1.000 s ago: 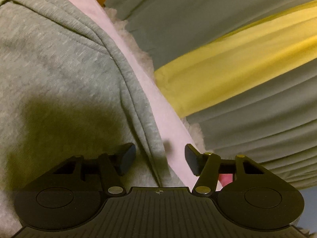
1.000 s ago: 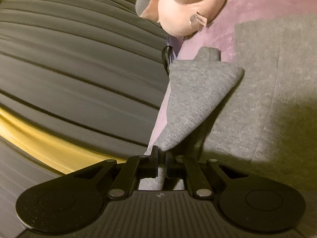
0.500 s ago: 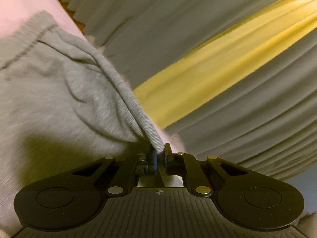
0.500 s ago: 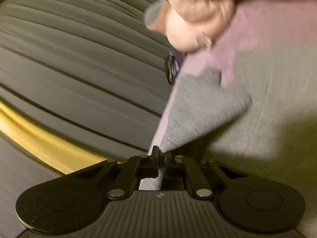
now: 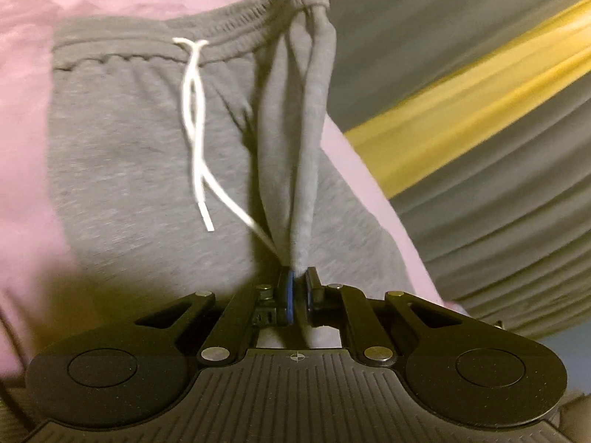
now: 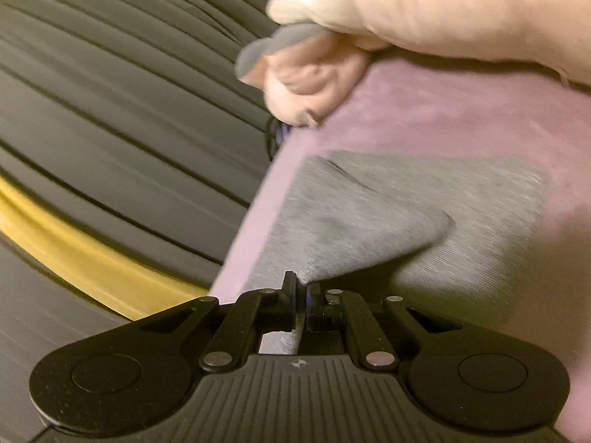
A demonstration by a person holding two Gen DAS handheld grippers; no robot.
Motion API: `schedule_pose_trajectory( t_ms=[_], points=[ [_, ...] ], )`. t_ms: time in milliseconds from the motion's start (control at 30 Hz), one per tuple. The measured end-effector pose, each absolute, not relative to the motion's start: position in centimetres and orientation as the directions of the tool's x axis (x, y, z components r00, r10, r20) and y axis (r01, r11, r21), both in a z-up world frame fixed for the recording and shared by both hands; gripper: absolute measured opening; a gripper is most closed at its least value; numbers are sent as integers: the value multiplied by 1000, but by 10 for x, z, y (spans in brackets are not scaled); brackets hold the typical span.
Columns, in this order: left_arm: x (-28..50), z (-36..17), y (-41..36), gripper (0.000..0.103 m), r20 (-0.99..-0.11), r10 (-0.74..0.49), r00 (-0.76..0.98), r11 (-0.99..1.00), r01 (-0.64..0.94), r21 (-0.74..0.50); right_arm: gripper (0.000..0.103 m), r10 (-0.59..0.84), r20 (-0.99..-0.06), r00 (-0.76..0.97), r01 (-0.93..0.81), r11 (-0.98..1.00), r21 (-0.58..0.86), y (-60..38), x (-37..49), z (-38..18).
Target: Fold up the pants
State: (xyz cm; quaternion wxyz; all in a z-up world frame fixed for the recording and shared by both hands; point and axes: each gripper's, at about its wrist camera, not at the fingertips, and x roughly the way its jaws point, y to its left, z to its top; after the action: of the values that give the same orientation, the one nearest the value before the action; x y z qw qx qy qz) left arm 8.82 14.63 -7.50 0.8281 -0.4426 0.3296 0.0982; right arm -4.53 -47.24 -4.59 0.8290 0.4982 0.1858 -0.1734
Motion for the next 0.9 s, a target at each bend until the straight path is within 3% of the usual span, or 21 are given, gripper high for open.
schedule_pose_trajectory(
  t_ms=[100,167,200,333,400,433,600,667,733,767,833,900],
  points=[
    [91,-59,147,8,-631,-91,770,629,-447,-636,6,-103,-504,858,493,445,748,-473,-49,-51],
    [88,-43,147,35,-649,-40,759,654,-471,-592,9,-104,-512,852,505,421,754,-472,-47,-55],
    [100,-38,153,62,-660,-35,750,663,-477,-577,14,-102,-516,850,509,412,756,-472,-48,-57],
    [119,-34,166,75,-656,13,754,676,-490,-550,46,-96,-555,826,543,396,740,-476,-35,-70],
    [140,-28,175,92,-645,37,763,699,-481,-529,50,-90,-560,824,549,375,747,-479,-36,-74],
    [148,-24,178,93,-651,51,758,721,-478,-501,51,-90,-560,824,550,365,751,-481,-37,-76],
    [206,-28,172,93,-753,134,644,816,-503,-285,51,-88,-544,835,539,333,774,-489,-31,-85],
    [216,-35,175,83,-793,143,592,809,-532,-251,49,-94,-548,831,545,337,768,-492,-29,-86],
    [222,-44,183,58,-806,116,581,798,-538,-273,26,-104,-535,839,534,351,769,-493,-28,-84],
    [216,-45,185,49,-808,92,582,794,-533,-293,22,-112,-527,843,528,360,769,-494,-28,-82],
    [214,-49,193,25,-809,62,585,780,-534,-327,16,-149,-512,846,527,378,761,-495,-32,-78],
    [208,-52,201,17,-803,56,593,772,-536,-342,17,-166,-508,845,530,382,757,-496,-33,-77]
  ],
)
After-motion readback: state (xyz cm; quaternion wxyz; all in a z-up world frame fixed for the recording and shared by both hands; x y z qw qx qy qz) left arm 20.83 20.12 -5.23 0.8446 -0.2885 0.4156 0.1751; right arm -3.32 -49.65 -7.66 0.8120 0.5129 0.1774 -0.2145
